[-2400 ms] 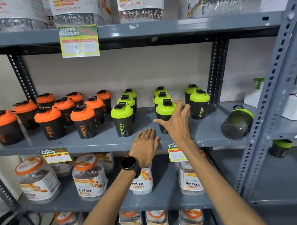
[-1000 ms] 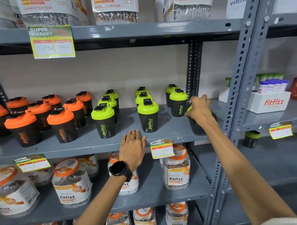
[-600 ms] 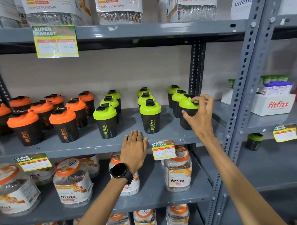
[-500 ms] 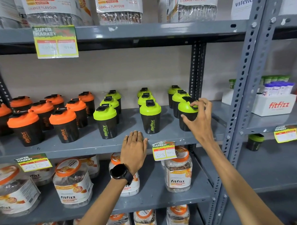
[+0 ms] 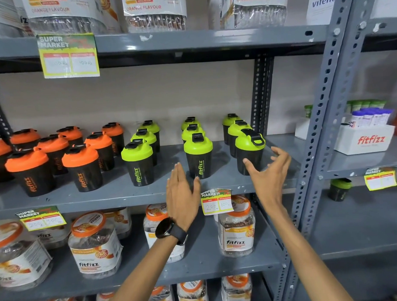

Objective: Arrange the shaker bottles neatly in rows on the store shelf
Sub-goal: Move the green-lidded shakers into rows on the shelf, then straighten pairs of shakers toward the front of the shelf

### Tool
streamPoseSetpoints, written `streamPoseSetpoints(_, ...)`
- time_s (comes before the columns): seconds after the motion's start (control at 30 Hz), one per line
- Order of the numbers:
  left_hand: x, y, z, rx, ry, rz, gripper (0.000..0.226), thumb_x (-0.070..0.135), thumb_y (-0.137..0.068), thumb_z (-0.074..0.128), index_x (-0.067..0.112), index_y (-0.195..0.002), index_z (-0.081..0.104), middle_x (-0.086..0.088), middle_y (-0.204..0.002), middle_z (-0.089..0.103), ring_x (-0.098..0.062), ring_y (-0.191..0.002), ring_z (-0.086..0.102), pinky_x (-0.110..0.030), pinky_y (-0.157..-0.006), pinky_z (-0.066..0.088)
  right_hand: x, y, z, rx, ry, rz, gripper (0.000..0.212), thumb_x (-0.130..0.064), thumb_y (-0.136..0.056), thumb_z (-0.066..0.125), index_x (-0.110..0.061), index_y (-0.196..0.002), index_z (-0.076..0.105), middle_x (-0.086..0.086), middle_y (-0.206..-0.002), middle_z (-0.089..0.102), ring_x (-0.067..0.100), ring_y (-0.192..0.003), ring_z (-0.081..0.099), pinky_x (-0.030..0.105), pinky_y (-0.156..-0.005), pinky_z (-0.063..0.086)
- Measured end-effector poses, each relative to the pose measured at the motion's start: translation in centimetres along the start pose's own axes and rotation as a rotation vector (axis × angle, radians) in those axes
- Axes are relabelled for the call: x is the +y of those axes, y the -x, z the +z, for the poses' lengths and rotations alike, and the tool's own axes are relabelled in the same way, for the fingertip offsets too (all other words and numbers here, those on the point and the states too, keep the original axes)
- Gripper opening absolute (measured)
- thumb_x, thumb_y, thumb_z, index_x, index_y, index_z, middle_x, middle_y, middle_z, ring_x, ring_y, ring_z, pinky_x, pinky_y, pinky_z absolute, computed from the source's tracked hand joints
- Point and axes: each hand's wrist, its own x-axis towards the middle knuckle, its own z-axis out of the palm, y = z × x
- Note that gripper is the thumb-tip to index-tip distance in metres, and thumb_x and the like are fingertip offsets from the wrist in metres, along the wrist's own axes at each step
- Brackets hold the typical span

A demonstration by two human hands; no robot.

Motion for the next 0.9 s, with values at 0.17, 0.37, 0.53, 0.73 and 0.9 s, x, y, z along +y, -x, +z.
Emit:
streamPoseSetpoints(0.17,4.6,-2.0,1.9,0.034,0.216,-0.224,0.098,0.036,-0.090,0.066,-0.001,-0.155,0.003,-0.017,-0.165,0.011,-0.028,-0.152,0.013,-0.034,-0.123,0.014,-1.3,-0.8,2.9,-0.043,0.159,0.152,0.102,-0.042,-0.061,0.090,-0.002,-0.137,0.035,0.018,-0.135,0.041,0.033,-0.124,0.041,0.041,-0.103,0.040)
streamPoseSetpoints(0.37,5.4,-3.7,3.6,0.040,0.258,-0.388,0.116,0.028,-0.078,0.081,-0.004,-0.154,-0.001,-0.021,-0.163,0.015,-0.034,-0.150,0.019,-0.042,-0.121,0.025,-1.5,-1.6,4.2,-0.072,0.252,0.302,0.101,-0.038,-0.059,0.092,0.002,-0.132,0.034,0.025,-0.134,0.043,0.040,-0.122,0.045,0.042,-0.099,0.042)
streamPoseSetpoints(0.53,4.8,-3.9,4.1,0.055,0.280,-0.389,0.089,0.017,-0.084,0.074,-0.002,-0.151,0.019,-0.022,-0.149,0.043,-0.038,-0.136,0.044,-0.048,-0.107,0.043,0.1,-3.0,3.1,-0.205,0.164,0.291,0.090,-0.024,-0.061,0.091,0.003,-0.128,0.039,0.025,-0.132,0.047,0.041,-0.125,0.045,0.045,-0.103,0.042)
streamPoseSetpoints(0.73,4.4,-3.9,4.0,0.064,0.295,-0.347,0.076,0.014,-0.085,0.073,-0.001,-0.145,0.029,-0.021,-0.140,0.051,-0.037,-0.128,0.050,-0.048,-0.101,0.048,1.9,-6.2,0.9,-0.500,0.044,0.343,0.075,-0.024,-0.052,0.081,-0.008,-0.120,0.053,0.002,-0.107,0.069,0.021,-0.101,0.067,0.037,-0.084,0.057)
streamPoseSetpoints(0.9,4.3,-3.9,3.9,0.076,0.309,-0.345,0.073,0.012,-0.083,0.074,-0.001,-0.141,0.034,-0.021,-0.135,0.054,-0.038,-0.125,0.052,-0.049,-0.098,0.049,2.0,-6.4,-0.4,-0.537,-0.036,0.392,0.093,-0.019,-0.058,0.086,-0.006,-0.135,0.034,0.008,-0.129,0.058,0.021,-0.115,0.058,0.036,-0.099,0.050)
